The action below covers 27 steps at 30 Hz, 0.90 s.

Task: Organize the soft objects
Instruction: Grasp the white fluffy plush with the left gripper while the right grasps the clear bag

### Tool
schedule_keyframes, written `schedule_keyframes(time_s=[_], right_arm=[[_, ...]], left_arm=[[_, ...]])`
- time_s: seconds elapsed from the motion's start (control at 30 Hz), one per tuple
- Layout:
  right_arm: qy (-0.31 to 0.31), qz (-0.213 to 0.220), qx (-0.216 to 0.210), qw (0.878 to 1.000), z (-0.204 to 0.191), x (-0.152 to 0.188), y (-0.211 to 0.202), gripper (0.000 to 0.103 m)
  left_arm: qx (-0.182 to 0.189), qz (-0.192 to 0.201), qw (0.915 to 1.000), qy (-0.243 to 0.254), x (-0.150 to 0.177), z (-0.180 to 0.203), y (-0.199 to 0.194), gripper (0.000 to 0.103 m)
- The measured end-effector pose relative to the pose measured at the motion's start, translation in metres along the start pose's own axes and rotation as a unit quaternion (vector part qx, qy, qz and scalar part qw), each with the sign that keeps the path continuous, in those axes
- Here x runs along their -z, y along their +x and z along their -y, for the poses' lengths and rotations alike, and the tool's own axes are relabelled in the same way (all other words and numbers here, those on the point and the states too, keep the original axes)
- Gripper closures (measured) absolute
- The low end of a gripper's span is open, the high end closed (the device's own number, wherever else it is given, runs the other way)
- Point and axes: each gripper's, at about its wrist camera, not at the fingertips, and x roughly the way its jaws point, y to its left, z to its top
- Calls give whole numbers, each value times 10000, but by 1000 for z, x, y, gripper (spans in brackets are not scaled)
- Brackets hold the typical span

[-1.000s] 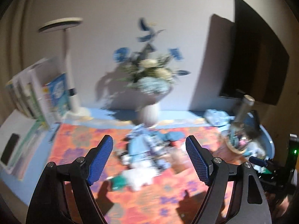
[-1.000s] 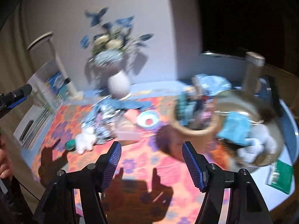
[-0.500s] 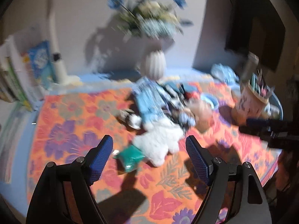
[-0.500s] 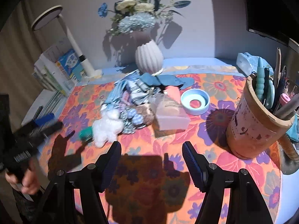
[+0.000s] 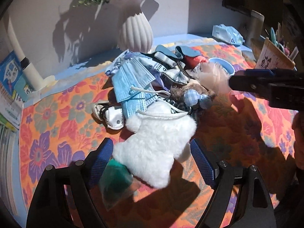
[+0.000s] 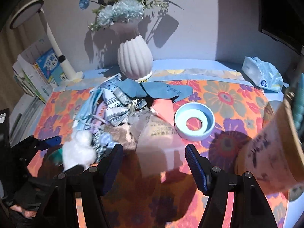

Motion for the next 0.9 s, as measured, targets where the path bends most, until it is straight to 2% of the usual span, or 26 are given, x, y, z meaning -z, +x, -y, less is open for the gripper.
schedule_keyframes(time_s=[0.13,0.37,0.43,0.5,0.53,0.6,0.63,0.8,0.9], right_arm=[[15,-101,104,9999,5,-4,20,37],[154,-173,-17,9997,15,-4,39,37],[104,-114,-14,9999,12,-5,41,38],[-9,-70,-54,10000,7,-5,40,52],[-72,-52,-86,9999,4,-5,38,55],[-197,39,-33,9998,-1,-4,35,66],[-278,104,15,9996,-3,-3,31,68],[-281,254,-69,9993,-3,-1,15,82],[-212,335,-167,9991,-2,2,-3,85]], left_arm=[[31,-74,10000,32,-1,0,10,21],[163,-61,9998,-47,-2,-3,16,21],[252,-89,9996,-67,-2,-4,16,29],[304,-54,9995,-97,-2,-6,14,34],[356,-21,9993,-114,-2,-6,12,42],[399,32,9991,-168,-3,-7,8,46],[386,46,9991,-177,-3,-6,7,49],[614,238,9972,-356,-5,-8,-12,49],[770,394,9952,-455,-7,-9,-30,49]])
